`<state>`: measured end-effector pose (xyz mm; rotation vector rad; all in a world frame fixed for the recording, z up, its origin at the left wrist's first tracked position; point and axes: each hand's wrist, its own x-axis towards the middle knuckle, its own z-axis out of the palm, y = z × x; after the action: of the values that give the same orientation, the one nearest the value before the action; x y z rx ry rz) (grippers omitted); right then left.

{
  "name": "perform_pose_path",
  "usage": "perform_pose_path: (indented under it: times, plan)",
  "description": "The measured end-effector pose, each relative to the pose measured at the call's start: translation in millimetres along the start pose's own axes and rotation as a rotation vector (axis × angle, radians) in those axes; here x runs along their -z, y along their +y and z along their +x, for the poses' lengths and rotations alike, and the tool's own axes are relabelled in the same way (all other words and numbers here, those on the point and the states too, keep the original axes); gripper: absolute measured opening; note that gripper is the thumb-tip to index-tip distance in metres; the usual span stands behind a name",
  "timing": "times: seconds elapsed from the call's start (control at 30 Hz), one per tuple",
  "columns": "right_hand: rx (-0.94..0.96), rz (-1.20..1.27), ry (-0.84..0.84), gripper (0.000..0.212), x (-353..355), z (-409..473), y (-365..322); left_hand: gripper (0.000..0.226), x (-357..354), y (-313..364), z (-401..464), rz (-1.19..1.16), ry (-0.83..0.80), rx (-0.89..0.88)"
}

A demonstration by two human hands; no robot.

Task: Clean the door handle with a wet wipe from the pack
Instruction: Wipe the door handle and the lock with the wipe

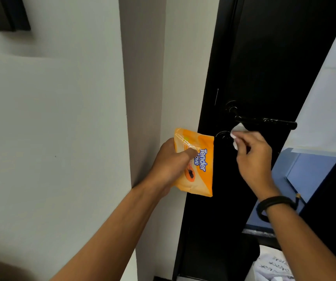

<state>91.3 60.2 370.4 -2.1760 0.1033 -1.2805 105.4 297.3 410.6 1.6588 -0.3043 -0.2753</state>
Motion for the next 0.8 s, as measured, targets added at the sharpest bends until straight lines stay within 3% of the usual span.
perform_pose_path:
  times: [0.13, 0.3, 0.5, 0.57, 0.7, 0.8]
  plan:
    - [0.208, -0.209, -0.214, 0.028, 9.4, 17.8, -2.2, 0.017, 0.3, 0.5, 0.8, -0.002, 0.003, -0.013]
    - [0.477, -0.409, -0.436, 0.052, 14.6, 30.8, -4.9, 0.031, -0.4, 1.3, -2.0, -0.003, 0.015, -0.003]
    - [0.741, -0.705, -0.607, 0.06, 22.3, 53.3, -23.0, 0.025, 0.3, 2.6, -3.8, 0.015, 0.006, 0.001]
    - [0.742, -0.712, -0.643, 0.06, 22.7, 55.8, -25.7, 0.032, 0.7, 2.2, -4.9, 0.019, 0.009, 0.011]
    - [0.499, -0.626, -0.579, 0.07, 16.1, 39.9, -23.6, 0.038, 1.7, 0.9, -4.3, 0.019, 0.012, 0.023]
    - [0.425, -0.603, -0.52, 0.079, 11.8, 29.2, -18.2, 0.042, 1.8, 1.0, -3.7, 0.029, 0.008, 0.028]
